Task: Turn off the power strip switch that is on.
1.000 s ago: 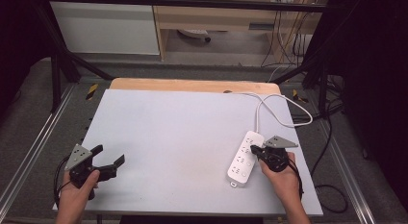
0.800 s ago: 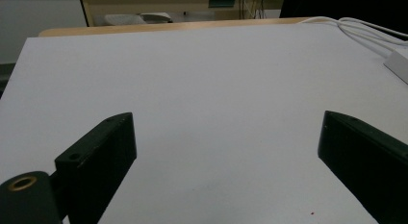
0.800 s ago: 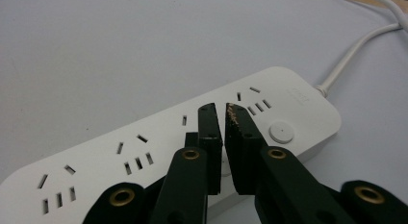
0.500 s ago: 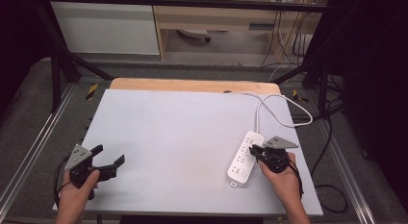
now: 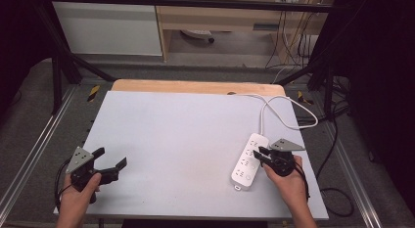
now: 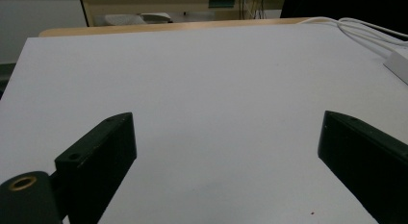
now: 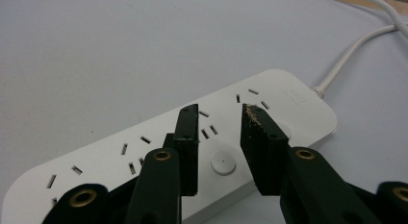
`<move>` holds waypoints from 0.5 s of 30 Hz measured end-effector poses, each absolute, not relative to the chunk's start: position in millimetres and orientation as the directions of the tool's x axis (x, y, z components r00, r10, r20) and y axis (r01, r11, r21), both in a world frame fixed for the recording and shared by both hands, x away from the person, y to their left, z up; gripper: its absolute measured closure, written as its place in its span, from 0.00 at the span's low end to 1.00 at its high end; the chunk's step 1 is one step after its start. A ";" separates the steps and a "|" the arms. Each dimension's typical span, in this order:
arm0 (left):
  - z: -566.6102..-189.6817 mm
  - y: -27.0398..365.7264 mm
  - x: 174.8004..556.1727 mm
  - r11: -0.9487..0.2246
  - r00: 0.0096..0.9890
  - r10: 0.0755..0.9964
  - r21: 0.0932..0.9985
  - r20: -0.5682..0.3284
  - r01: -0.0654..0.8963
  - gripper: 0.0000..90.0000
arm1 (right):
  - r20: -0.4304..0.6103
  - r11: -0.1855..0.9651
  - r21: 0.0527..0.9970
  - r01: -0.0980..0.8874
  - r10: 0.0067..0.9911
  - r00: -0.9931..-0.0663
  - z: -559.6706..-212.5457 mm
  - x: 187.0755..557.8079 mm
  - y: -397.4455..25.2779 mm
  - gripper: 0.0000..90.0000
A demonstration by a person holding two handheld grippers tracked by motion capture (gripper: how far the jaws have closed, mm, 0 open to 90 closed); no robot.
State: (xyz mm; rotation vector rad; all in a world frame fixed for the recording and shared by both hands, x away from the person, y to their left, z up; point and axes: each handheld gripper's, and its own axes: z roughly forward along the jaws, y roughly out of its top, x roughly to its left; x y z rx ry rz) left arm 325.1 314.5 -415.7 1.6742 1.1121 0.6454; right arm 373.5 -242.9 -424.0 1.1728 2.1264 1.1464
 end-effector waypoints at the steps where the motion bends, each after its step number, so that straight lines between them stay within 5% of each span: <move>1: -415.6 314.4 325.1 -0.094 0.438 0.895 0.924 -0.085 0.371 0.07 | 0.009 0.289 0.833 0.472 0.846 -0.533 -423.9 373.4 -242.7 0.74; 15: -415.6 314.4 325.0 -0.094 0.439 0.895 0.924 -0.085 0.370 0.07 | 0.038 0.246 0.846 0.473 0.857 -0.514 -420.7 373.6 -242.3 0.54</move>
